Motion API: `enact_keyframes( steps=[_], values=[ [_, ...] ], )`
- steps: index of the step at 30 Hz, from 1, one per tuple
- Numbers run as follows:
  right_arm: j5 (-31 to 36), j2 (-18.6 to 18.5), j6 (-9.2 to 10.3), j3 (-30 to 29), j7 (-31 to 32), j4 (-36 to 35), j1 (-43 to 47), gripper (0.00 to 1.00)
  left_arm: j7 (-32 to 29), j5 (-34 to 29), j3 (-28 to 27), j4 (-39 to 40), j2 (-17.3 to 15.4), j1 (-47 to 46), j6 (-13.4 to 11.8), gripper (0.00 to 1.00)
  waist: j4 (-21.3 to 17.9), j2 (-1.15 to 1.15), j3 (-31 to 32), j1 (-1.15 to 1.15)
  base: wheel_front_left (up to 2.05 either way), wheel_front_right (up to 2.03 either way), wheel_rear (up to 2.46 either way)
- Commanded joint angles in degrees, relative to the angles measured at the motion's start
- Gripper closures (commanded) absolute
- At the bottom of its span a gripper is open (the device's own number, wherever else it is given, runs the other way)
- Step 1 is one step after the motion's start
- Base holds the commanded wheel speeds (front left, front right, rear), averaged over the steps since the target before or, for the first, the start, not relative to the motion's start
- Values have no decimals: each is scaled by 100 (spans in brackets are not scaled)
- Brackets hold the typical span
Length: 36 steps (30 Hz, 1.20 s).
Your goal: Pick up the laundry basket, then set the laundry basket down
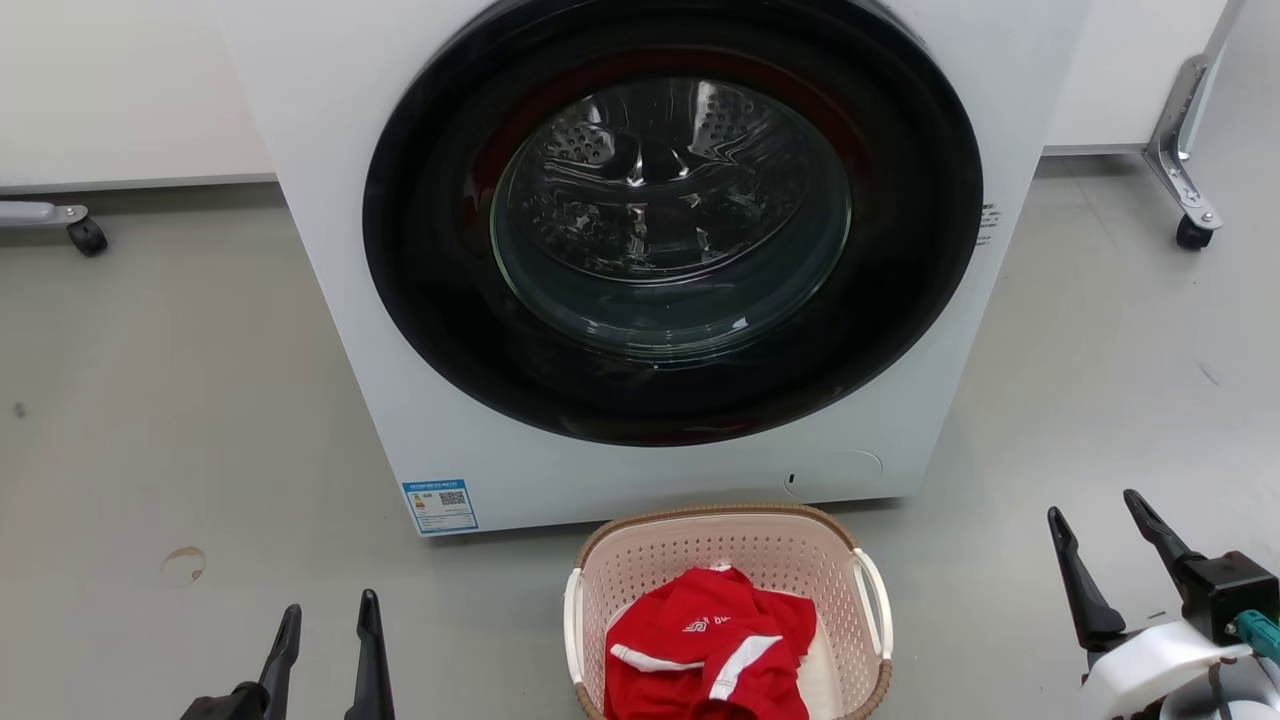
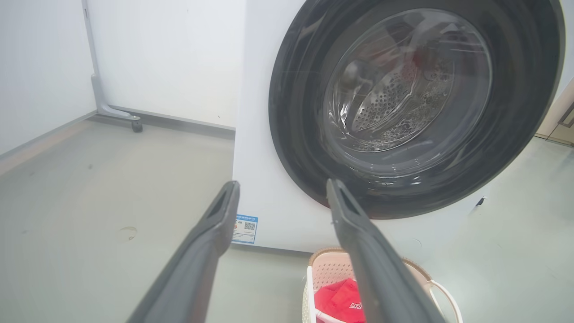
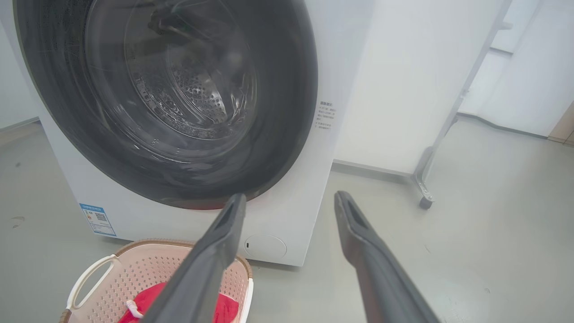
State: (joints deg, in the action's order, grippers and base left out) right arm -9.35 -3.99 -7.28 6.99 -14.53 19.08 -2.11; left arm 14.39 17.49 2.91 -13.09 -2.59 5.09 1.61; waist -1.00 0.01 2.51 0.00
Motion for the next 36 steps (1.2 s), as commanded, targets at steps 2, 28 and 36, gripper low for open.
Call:
enact_keyframes(
  steps=[2,28,36],
  values=[
    [61,-92,-21,29,48,-253,-58,0,61,-29,-213,263,-30,-47,-84,0,14,-1,37,0,0,0,0],
    [-1331,205,-1,-246,428,-68,167,100,-371,1216,-195,-54,10,-20,-11,100,27,-1,16,0,0,0,0],
    [-1862,198,-2,-330,555,-102,124,100,-502,1694,-252,-56,7,-104,35,100,32,-1,-6,0,0,0,0]
  ],
)
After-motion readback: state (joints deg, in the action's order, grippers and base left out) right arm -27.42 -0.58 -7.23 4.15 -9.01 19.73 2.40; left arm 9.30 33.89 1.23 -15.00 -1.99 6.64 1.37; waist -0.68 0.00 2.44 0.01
